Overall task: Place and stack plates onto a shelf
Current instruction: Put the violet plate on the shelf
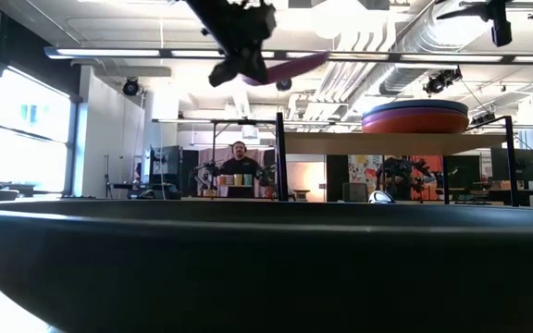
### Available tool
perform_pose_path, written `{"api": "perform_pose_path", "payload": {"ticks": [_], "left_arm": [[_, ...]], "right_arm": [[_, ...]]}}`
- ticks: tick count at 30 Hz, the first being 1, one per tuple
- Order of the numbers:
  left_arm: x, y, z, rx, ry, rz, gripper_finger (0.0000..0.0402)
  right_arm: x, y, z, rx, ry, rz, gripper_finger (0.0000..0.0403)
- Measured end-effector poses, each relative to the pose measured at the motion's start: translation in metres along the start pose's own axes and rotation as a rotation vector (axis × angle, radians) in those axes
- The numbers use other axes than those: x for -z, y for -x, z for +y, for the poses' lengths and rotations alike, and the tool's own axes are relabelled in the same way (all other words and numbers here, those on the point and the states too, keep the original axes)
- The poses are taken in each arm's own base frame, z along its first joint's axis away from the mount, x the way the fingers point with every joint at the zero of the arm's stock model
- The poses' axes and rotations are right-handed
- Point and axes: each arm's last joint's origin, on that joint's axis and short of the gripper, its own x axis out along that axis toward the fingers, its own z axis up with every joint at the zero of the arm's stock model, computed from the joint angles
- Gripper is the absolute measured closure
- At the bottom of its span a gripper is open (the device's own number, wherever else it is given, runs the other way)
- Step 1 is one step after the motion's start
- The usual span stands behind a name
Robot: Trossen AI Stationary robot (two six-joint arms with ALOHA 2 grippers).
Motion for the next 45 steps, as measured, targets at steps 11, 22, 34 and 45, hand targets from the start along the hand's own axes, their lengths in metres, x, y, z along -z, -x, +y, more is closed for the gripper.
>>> {"api": "perform_pose_path", "payload": {"ticks": [11, 22, 34, 45], "left_arm": [[-0.024, -0.022, 0.008, 0.009, -0.028, -0.033, 0.0399], [-0.035, -0.031, -0.001, 0.058, -0.053, -0.096, 0.0399], [-0.036, -0.028, -0.011, 0.165, -0.032, -0.116, 0.0399], [-0.040, -0.019, -0.022, 0.187, -0.060, 0.001, 0.0399]], "right_arm": [[0.001, 0.000, -0.001, 0.009, -0.011, 0.006, 0.0311], [0.001, 0.000, -0.001, 0.013, -0.007, 0.010, 0.0311], [0.002, 0.000, -0.003, 0.026, 0.007, 0.019, 0.0311], [0.003, 0.000, -0.003, 0.029, -0.019, 0.028, 0.0311]]}}
